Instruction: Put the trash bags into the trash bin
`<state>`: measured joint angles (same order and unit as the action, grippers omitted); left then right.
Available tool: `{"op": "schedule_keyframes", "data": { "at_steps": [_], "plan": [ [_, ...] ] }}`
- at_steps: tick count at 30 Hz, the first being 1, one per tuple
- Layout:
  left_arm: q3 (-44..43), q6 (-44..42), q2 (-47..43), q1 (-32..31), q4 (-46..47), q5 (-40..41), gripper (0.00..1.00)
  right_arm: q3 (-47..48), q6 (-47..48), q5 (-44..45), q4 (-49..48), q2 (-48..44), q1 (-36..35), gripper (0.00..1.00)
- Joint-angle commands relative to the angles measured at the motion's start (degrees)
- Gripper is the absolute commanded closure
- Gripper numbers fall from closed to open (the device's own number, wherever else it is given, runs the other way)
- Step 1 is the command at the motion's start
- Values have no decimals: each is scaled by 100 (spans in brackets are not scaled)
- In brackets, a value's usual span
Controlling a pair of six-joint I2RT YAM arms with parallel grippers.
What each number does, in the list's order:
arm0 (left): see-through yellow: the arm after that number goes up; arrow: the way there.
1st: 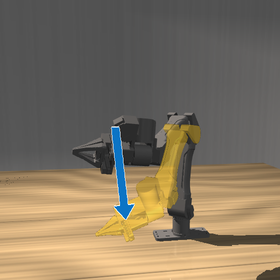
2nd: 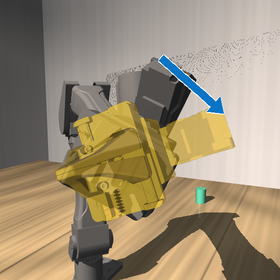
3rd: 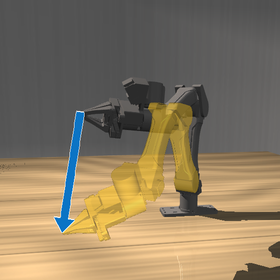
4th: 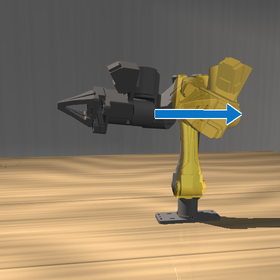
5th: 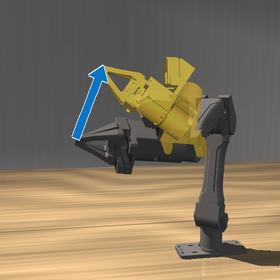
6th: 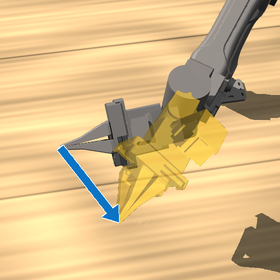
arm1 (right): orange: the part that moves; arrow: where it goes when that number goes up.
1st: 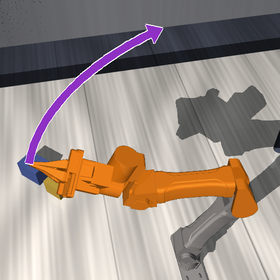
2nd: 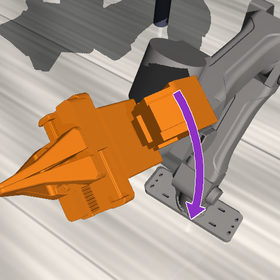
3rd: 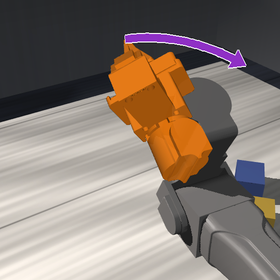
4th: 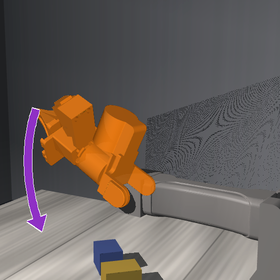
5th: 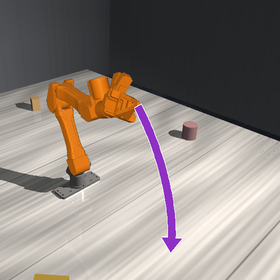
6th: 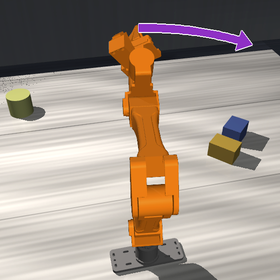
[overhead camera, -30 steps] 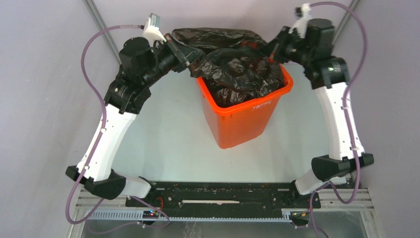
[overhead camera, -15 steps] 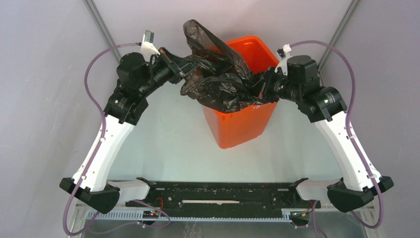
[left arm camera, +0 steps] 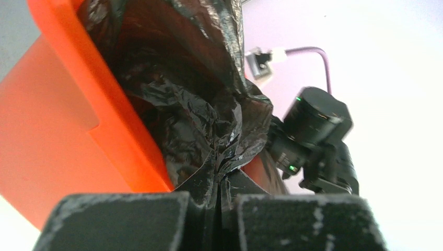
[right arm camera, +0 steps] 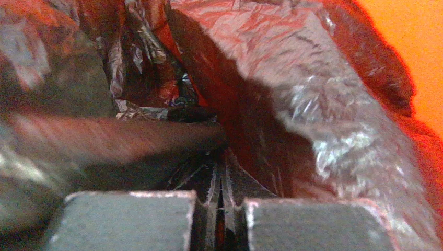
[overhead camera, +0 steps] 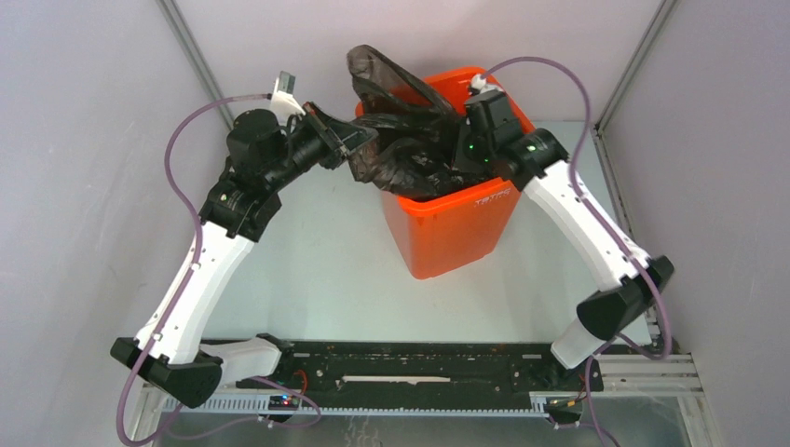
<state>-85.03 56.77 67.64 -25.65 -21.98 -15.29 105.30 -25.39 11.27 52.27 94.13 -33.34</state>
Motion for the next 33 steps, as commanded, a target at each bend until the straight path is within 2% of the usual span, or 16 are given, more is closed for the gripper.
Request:
{"op": "schedule_keyframes", "data": {
  "at_steps": [1,5,8,11,16,21,27,33],
  "plan": [
    [87,-294,-369,11,-137,66,100,-232,292,-328,168,-219,228,100],
    [74,-304,-422,34,-215,29,100,652,222,-1539,469,-286,824,100],
    [117,-117,-341,29,-69,-206,100,1565,252,-2125,810,-273,1172,100],
    [190,-29,-281,-4,114,-279,100,1962,508,-2733,905,-410,1494,100],
    [265,213,-157,-50,337,-467,100,1117,469,-3358,469,-980,2221,100],
    [332,220,-154,-63,318,-472,100,86,248,-3859,77,-1531,2641,100],
    [594,300,-64,-63,194,-480,100,-730,315,-3859,-92,-2068,2706,100],
    [655,326,114,19,150,-483,100,-1702,-386,-3875,-831,-2590,2430,100]
  ]
}}
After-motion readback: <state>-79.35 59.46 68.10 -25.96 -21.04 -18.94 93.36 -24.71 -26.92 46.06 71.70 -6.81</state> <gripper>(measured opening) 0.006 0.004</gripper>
